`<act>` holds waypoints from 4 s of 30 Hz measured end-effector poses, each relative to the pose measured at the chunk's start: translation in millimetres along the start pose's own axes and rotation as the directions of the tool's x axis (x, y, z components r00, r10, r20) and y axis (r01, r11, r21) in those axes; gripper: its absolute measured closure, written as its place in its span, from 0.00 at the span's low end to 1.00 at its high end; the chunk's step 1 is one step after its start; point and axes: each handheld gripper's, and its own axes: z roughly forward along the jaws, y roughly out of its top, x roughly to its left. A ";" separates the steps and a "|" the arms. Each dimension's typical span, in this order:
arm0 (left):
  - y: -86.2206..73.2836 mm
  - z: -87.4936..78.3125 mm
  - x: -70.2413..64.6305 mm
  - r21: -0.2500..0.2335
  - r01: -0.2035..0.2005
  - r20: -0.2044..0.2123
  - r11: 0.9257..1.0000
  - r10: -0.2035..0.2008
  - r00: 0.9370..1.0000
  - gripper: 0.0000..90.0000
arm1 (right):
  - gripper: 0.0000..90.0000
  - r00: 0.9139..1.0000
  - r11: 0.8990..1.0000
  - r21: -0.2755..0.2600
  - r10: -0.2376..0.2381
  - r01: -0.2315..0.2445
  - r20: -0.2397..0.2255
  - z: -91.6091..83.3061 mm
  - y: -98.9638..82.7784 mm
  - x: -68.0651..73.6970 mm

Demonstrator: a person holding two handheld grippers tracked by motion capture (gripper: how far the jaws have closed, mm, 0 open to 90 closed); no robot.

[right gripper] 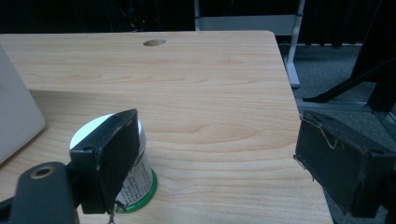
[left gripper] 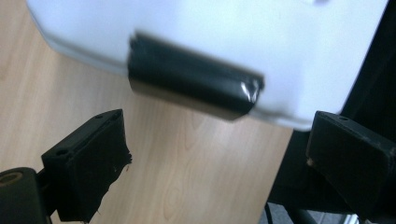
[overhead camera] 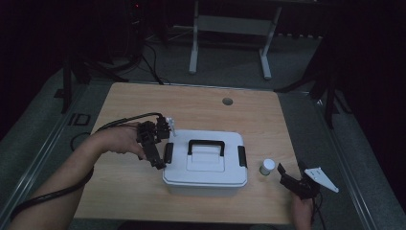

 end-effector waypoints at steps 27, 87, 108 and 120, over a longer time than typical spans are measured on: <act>55.6 12.6 0.9 0.020 -0.079 -0.010 0.997 0.079 0.997 0.11 | 0.15 1.000 1.000 -0.001 0.006 -0.006 -0.007 -0.1 0.0 -0.9; 75.2 -29.8 0.5 0.052 -0.167 0.012 0.985 0.167 0.986 0.93 | 0.15 1.000 1.000 0.002 0.004 -0.004 -0.014 0.0 0.1 -1.3; -53.6 -74.7 19.5 0.039 0.093 -0.056 0.995 -0.091 0.994 0.93 | 0.15 1.000 1.000 0.009 0.001 0.000 -0.010 0.7 0.4 -0.5; -136.4 -77.5 27.0 0.044 0.266 -0.065 0.963 -0.262 0.963 0.93 | 0.15 1.000 1.000 0.013 -0.001 0.002 -0.006 1.1 0.4 0.3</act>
